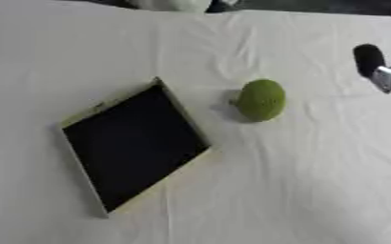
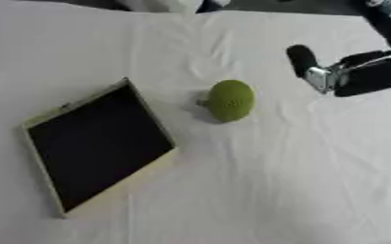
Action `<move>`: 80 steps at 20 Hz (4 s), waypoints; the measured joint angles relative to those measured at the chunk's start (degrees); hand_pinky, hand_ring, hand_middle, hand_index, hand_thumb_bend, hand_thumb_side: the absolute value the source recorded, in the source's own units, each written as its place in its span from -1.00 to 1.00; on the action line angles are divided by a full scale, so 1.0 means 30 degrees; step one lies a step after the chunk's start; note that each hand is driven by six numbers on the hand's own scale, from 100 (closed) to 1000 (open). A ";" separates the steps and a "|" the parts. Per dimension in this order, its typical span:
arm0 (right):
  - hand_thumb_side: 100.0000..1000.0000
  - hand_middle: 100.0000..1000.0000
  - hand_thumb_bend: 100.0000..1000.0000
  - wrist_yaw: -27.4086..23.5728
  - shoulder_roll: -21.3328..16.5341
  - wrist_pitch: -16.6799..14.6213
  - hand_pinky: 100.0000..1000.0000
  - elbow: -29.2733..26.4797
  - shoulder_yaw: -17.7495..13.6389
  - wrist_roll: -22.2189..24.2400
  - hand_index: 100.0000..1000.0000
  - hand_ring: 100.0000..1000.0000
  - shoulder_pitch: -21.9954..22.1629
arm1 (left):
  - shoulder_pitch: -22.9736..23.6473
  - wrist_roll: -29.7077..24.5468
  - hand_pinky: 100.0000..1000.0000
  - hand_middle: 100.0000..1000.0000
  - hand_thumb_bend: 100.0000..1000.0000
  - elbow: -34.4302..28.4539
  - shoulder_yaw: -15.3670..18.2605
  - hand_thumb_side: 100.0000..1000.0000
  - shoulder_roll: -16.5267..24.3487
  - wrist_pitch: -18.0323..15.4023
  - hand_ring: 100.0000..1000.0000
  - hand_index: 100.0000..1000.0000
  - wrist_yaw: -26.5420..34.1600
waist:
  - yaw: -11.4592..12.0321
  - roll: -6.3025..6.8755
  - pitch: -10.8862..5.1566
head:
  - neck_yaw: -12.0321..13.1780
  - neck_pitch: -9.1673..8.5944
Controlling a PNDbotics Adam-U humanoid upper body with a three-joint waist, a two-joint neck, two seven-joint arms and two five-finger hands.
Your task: Pick up objects on the table and place them in the box.
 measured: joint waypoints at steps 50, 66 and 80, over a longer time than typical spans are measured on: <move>-0.35 0.68 -1.00 0.1764 0.2346 0.4981 0.81 0.5736 0.3639 0.4631 1.00 1.00 -0.2198 | -0.0137 -0.0796 0.13 0.09 -1.00 0.0000 -0.0345 -0.14 -0.0174 0.0174 0.31 0.35 0.0494 | 0.0599 -0.0148 0.0000 | -0.0396 0.0269; -1.00 0.74 -0.75 0.3641 0.2309 0.4609 0.84 0.7250 0.3808 0.5743 1.00 1.00 -0.2492 | -0.0138 -0.0916 0.12 0.10 -1.00 0.0000 -0.0449 -0.13 -0.0174 0.0246 0.32 0.35 0.0536 | 0.0614 -0.0220 0.0000 | -0.0374 0.0275; -1.00 0.74 -0.74 0.5071 0.2569 0.4689 0.85 0.9417 0.4446 0.6175 1.00 1.00 -0.3310 | -0.0163 -0.1088 0.12 0.10 -1.00 0.0000 -0.0466 -0.12 -0.0174 0.0262 0.32 0.34 0.0628 | 0.0686 -0.0220 0.0027 | -0.0372 0.0274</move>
